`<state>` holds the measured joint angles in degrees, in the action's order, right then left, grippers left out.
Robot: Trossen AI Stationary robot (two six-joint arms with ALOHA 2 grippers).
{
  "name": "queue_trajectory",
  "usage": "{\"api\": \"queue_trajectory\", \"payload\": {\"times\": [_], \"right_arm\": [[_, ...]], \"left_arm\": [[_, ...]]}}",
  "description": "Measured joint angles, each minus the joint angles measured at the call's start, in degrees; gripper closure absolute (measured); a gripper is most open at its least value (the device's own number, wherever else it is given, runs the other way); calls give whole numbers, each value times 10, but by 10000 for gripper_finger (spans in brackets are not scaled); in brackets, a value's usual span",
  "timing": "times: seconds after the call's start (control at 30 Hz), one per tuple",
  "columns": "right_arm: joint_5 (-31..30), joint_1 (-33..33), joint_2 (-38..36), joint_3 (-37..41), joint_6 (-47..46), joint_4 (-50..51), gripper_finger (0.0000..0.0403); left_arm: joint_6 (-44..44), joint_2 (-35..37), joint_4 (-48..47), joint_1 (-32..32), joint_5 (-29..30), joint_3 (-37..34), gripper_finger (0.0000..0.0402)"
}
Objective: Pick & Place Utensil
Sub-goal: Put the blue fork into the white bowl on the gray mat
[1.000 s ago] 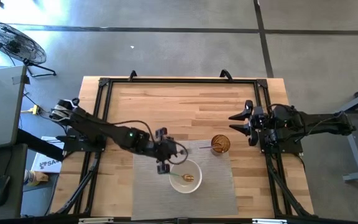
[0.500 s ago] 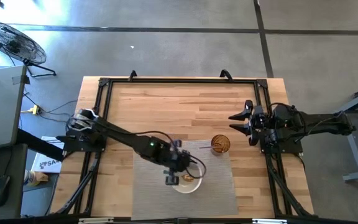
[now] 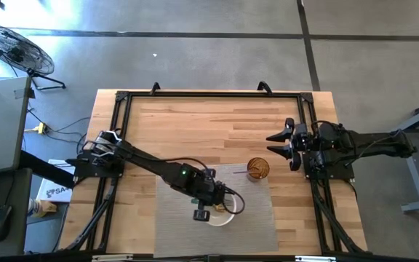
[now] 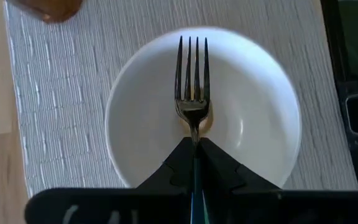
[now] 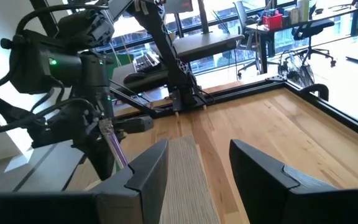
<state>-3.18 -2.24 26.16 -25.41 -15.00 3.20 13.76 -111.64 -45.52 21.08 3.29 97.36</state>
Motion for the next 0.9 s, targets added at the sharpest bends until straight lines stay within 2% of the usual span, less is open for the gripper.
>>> {"api": "queue_trajectory", "payload": {"times": [0.27,0.9], "right_arm": [[0,0,0,0,0,0,238],[-1,0,1,0,0,0,238]], "left_arm": [[-17,-11,8,0,-42,0,389],[-20,-58,3,-1,-23,-2,389]]}}
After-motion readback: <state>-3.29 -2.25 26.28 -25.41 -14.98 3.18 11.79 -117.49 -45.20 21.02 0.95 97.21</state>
